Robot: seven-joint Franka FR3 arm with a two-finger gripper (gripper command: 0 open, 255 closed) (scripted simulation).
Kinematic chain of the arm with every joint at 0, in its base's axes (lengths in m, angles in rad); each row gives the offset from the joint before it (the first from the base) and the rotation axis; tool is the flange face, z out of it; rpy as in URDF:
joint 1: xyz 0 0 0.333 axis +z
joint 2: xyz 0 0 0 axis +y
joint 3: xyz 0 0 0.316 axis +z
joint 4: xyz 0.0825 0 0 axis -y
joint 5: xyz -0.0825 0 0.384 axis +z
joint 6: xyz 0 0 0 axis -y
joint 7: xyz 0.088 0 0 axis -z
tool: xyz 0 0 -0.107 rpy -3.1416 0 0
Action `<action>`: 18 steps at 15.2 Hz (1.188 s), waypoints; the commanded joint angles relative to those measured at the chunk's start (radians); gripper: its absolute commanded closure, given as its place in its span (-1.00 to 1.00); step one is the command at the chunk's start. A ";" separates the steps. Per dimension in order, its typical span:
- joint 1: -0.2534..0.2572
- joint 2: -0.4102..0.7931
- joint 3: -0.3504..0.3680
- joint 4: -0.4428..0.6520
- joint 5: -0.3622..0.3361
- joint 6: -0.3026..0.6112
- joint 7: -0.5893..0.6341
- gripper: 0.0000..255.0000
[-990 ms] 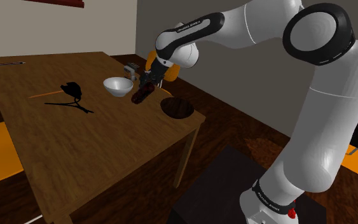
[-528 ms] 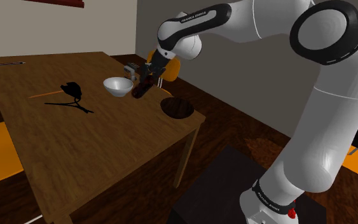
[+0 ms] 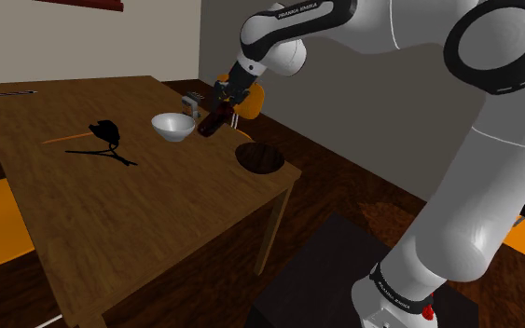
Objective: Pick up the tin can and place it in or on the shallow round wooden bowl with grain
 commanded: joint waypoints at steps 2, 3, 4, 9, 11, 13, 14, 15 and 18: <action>-0.023 -0.084 -0.013 -0.099 0.024 0.000 -0.054 1.00; -0.031 -0.114 -0.019 -0.134 0.033 0.001 -0.074 1.00; -0.039 -0.144 -0.026 -0.169 0.040 0.000 -0.094 1.00; -0.077 -0.286 -0.070 -0.324 0.064 -0.017 -0.191 1.00; -0.093 -0.341 -0.091 -0.379 0.066 -0.030 -0.227 1.00; -0.096 -0.352 -0.098 -0.402 0.072 -0.022 -0.245 1.00; -0.094 -0.346 -0.099 -0.410 0.078 -0.009 -0.252 1.00; -0.092 -0.340 -0.099 -0.417 0.085 0.003 -0.260 1.00; -0.086 -0.320 -0.101 -0.437 0.107 0.039 -0.285 1.00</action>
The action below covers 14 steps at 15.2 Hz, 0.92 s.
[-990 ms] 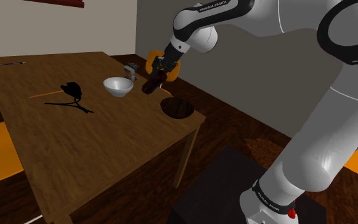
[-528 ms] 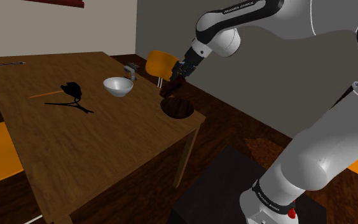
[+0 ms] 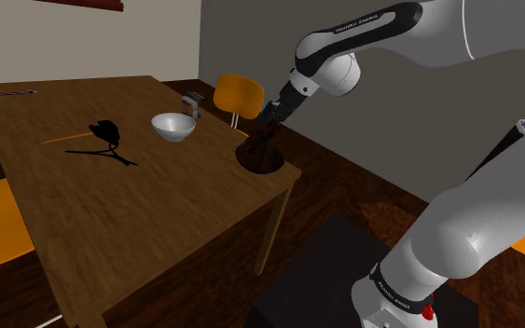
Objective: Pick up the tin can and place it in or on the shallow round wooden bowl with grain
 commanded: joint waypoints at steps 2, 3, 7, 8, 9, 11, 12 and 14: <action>0.005 0.022 -0.003 -0.016 0.024 0.035 -0.027 1.00; 0.008 0.029 -0.003 -0.022 0.032 0.047 -0.037 1.00; 0.017 0.066 -0.006 -0.045 0.076 0.099 -0.083 1.00; 0.017 0.066 -0.005 -0.045 0.076 0.099 -0.083 1.00; 0.017 0.066 -0.005 -0.045 0.076 0.099 -0.083 1.00; 0.017 0.066 -0.005 -0.045 0.076 0.099 -0.083 1.00; 0.017 0.066 -0.005 -0.045 0.076 0.099 -0.083 1.00; 0.017 0.066 -0.005 -0.045 0.076 0.099 -0.083 1.00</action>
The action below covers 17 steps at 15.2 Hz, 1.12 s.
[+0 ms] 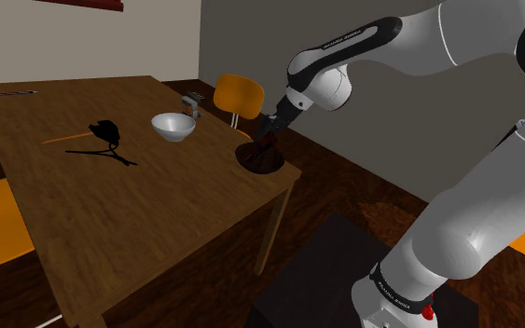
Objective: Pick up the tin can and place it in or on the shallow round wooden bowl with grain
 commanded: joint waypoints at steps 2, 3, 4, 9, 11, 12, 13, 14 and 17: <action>0.000 0.000 0.000 0.000 0.000 0.000 0.000 -1.00; 0.000 0.000 0.000 0.000 0.000 0.000 0.000 -1.00; 0.000 0.000 0.000 0.000 0.000 0.000 0.000 -1.00; -0.017 -0.060 -0.008 -0.001 -0.044 -0.058 0.030 -1.00; -0.034 -0.109 -0.014 0.005 -0.079 -0.113 0.052 -1.00; -0.034 -0.109 -0.014 0.005 -0.079 -0.113 0.052 -1.00; -0.034 -0.109 -0.014 0.005 -0.079 -0.113 0.052 -1.00; -0.034 -0.109 -0.014 0.005 -0.079 -0.113 0.052 -1.00; -0.034 -0.109 -0.014 0.005 -0.079 -0.113 0.052 -1.00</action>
